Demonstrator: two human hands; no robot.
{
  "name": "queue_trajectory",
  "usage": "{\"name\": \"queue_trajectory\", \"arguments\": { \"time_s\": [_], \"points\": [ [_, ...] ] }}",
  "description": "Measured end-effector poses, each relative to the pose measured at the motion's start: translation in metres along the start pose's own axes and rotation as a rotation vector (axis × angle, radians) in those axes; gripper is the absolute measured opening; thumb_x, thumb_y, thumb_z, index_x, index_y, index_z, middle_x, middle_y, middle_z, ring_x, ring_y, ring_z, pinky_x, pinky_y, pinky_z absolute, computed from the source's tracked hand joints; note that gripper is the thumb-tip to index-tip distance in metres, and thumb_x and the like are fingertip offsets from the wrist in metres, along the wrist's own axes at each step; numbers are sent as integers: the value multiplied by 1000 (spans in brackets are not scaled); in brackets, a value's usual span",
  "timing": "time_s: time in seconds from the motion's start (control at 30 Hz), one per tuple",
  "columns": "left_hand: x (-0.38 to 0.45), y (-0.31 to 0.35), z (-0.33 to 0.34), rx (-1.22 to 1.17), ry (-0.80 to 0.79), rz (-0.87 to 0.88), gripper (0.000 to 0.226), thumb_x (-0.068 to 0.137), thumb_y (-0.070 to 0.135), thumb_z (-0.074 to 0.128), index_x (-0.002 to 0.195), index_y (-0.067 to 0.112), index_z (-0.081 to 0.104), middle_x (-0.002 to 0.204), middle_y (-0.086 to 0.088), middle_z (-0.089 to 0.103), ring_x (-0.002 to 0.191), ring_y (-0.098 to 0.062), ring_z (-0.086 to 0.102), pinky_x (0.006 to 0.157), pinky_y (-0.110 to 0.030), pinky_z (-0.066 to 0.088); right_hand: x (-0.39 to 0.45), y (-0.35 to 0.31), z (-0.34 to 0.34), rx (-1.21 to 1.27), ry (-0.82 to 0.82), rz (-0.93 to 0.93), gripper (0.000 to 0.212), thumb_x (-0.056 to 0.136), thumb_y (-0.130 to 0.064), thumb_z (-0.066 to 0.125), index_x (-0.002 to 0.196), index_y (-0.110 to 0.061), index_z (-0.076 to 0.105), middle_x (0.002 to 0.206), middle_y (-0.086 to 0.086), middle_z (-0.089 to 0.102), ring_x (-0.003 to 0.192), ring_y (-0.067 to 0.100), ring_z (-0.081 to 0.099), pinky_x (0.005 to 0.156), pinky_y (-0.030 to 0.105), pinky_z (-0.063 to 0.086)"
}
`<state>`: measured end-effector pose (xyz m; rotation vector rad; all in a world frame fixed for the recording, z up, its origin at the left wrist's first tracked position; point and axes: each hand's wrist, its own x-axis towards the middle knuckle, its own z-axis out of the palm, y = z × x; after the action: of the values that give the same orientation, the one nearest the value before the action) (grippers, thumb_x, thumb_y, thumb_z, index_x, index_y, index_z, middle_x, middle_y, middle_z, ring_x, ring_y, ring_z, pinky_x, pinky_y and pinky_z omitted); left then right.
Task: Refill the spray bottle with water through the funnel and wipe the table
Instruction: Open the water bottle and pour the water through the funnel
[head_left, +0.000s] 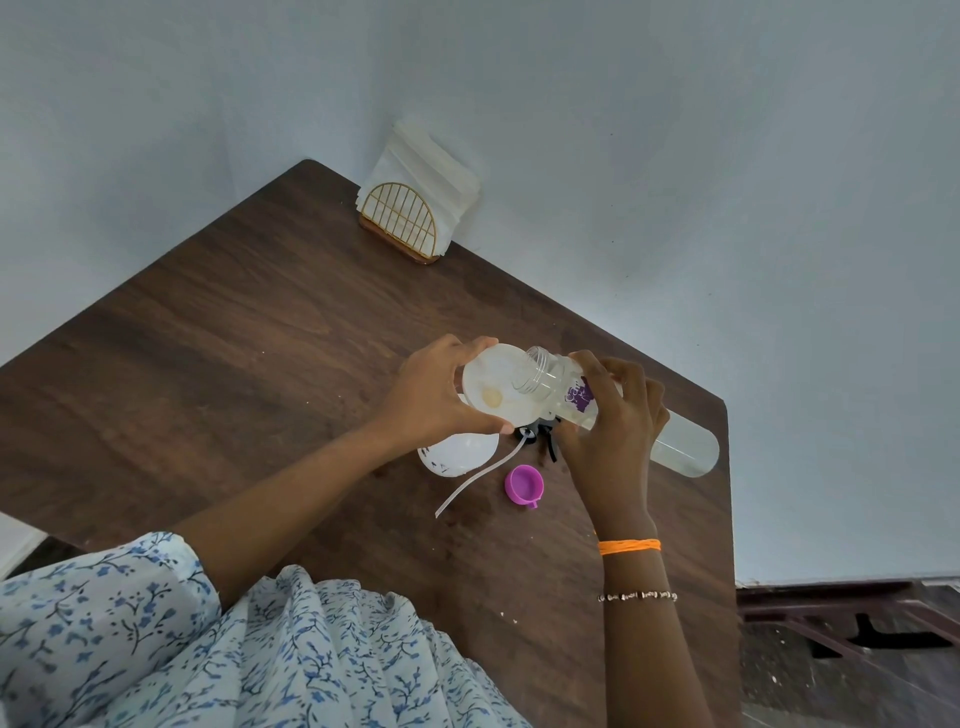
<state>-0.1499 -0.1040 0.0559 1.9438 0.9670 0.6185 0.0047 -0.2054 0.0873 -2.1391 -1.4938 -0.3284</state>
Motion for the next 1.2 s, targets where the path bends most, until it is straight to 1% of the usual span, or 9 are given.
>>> {"name": "queue_trajectory", "arguments": {
  "time_s": [0.27,0.37,0.5,0.63,0.7,0.93,1.07,1.2],
  "points": [
    [-1,0,0,0,0,-3,92,58,46,83,137,27,41,118,-1,54,105,-11,50,87,-30,50,0,-2,-2,7,1,11,64,56,1,79,115,-16,63,113,11,58,106,31,46,86,45,37],
    [0,1,-1,8,3,8,91,58,46,83,137,26,41,119,-2,55,103,-9,47,85,-27,49,0,0,0,3,-2,10,65,55,0,81,115,-16,62,113,12,58,106,31,46,86,46,39],
    [-1,1,-1,-12,6,-4,91,58,44,83,137,27,41,116,0,54,102,-10,49,84,-25,47,0,3,1,-7,0,7,66,55,-2,83,116,-17,61,113,11,57,106,30,46,86,45,39],
    [-1,2,-1,-2,-1,-4,91,59,44,83,138,26,41,120,-2,54,108,-14,51,89,-30,50,-1,2,1,-5,8,8,65,55,-3,83,115,-16,62,113,11,58,106,31,47,86,49,41],
    [-1,2,-1,5,-2,-4,91,59,44,83,138,26,40,122,-3,54,109,-14,50,88,-30,49,-1,2,1,-3,11,10,65,55,-3,84,115,-16,62,113,12,58,106,32,48,87,51,41],
    [0,1,-1,-5,0,10,90,58,44,83,136,26,42,116,0,54,101,-8,47,83,-25,47,-1,5,2,-16,10,6,65,55,-1,81,116,-16,62,113,11,58,106,32,48,85,45,38],
    [0,0,0,-9,1,12,91,57,45,84,136,27,43,115,0,54,103,-10,49,84,-26,48,-1,5,3,-18,10,8,65,56,-2,82,115,-16,62,113,11,58,106,32,48,86,46,39],
    [0,0,0,-4,-1,15,90,58,45,83,136,26,43,117,-1,54,102,-9,46,84,-25,48,-1,5,2,-18,10,9,64,56,-2,82,115,-17,62,113,11,58,106,32,48,87,46,38]
  ]
}}
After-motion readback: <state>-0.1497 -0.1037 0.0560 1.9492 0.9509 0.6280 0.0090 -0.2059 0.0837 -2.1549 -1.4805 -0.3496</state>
